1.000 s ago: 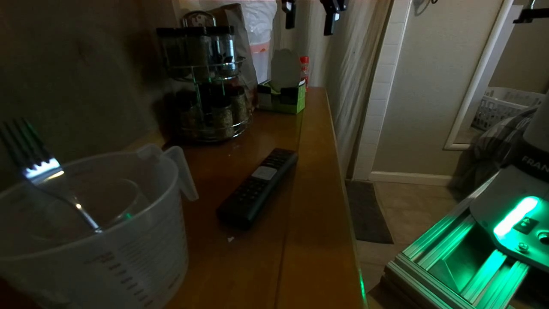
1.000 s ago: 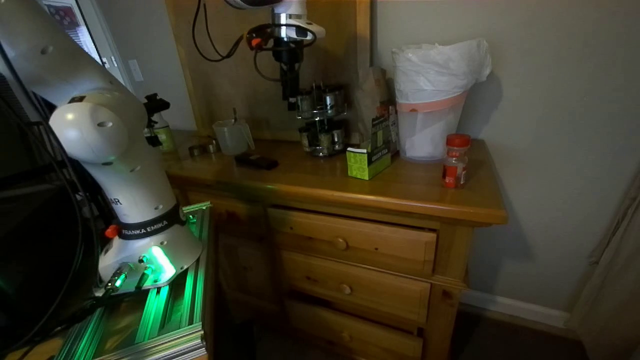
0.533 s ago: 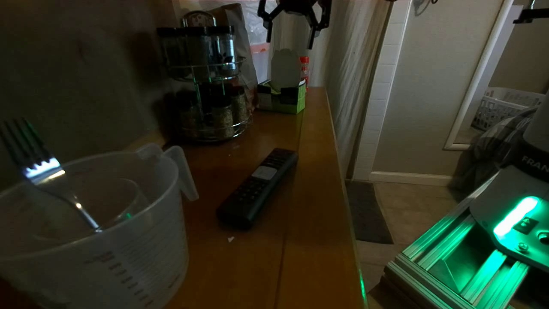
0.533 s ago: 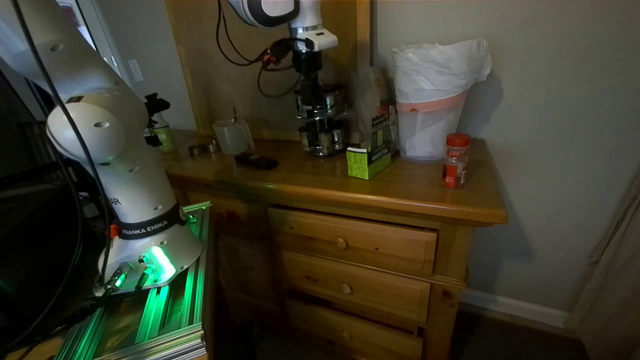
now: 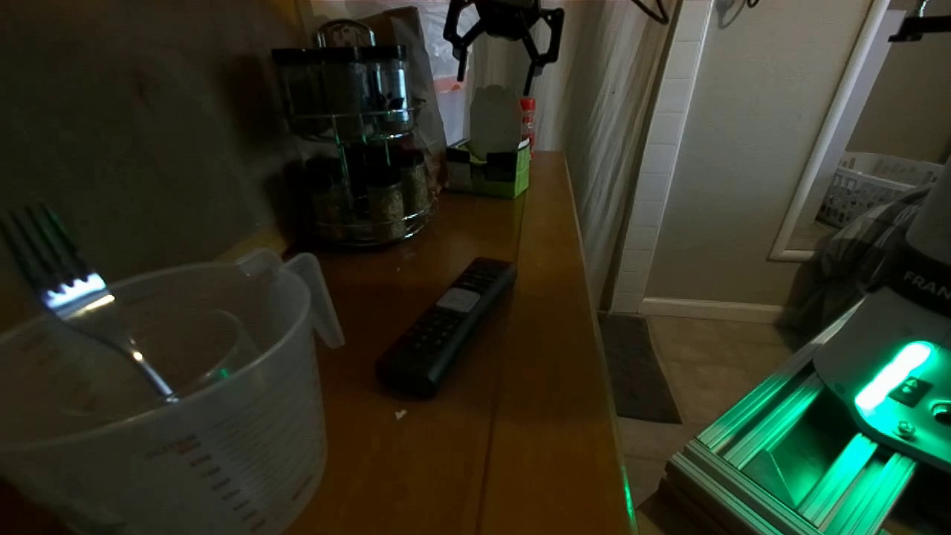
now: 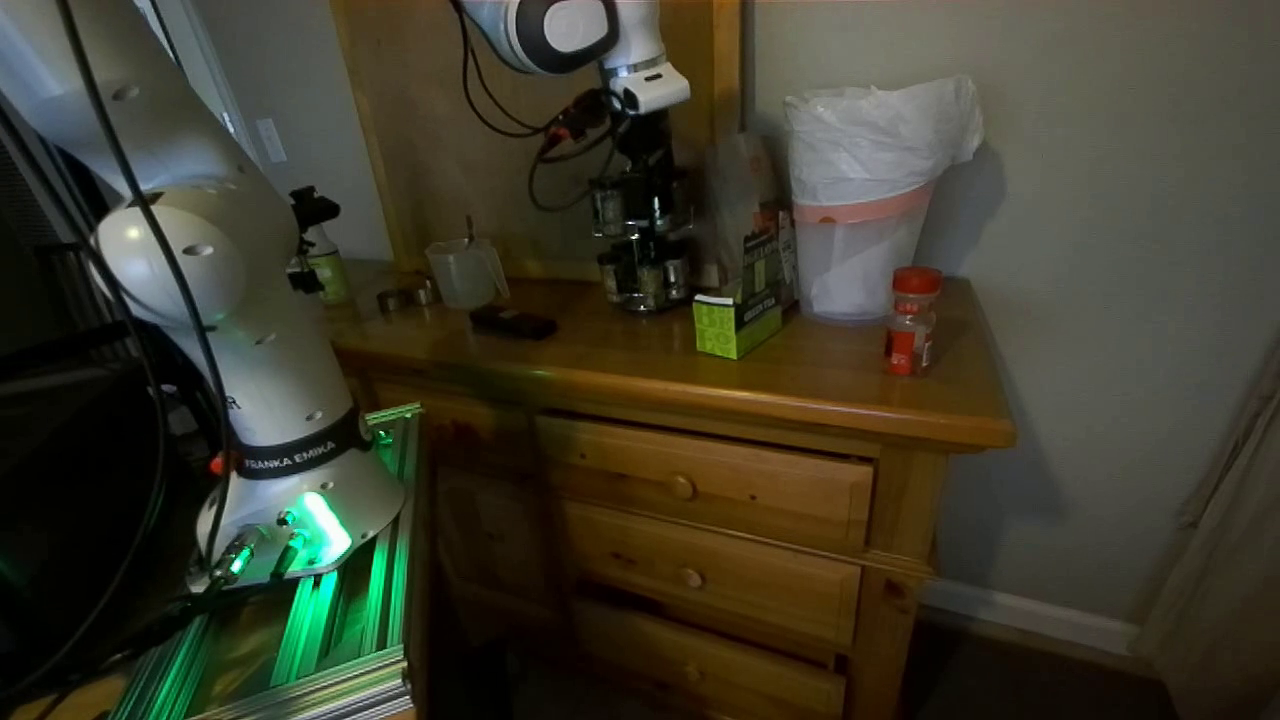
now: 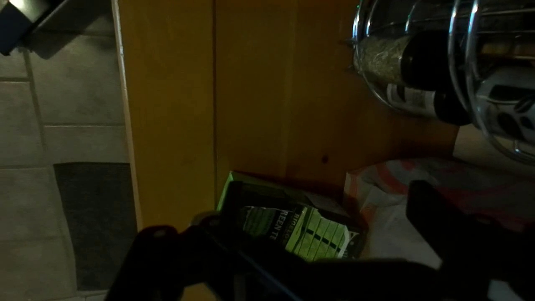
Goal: Take the green packets out of the box
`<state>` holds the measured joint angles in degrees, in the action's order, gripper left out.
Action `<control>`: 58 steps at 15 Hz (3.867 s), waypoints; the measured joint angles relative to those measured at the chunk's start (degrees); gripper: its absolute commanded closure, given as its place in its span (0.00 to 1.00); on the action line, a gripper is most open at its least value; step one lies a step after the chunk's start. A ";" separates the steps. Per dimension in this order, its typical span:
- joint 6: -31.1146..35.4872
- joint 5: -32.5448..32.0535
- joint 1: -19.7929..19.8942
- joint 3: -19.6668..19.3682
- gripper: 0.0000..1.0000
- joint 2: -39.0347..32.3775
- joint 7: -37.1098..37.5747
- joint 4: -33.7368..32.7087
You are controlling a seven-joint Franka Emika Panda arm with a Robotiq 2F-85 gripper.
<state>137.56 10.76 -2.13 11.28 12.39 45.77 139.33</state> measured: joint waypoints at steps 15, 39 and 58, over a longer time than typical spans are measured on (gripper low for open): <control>8.25 -14.26 -0.44 -1.75 0.00 -18.15 16.64 -10.25; 16.27 -7.15 -3.98 -8.96 0.49 -27.24 12.75 -12.73; 11.03 -6.01 -5.32 -12.82 1.00 -21.69 11.30 -13.77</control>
<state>148.59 4.75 -7.45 -1.54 -9.30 57.07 125.56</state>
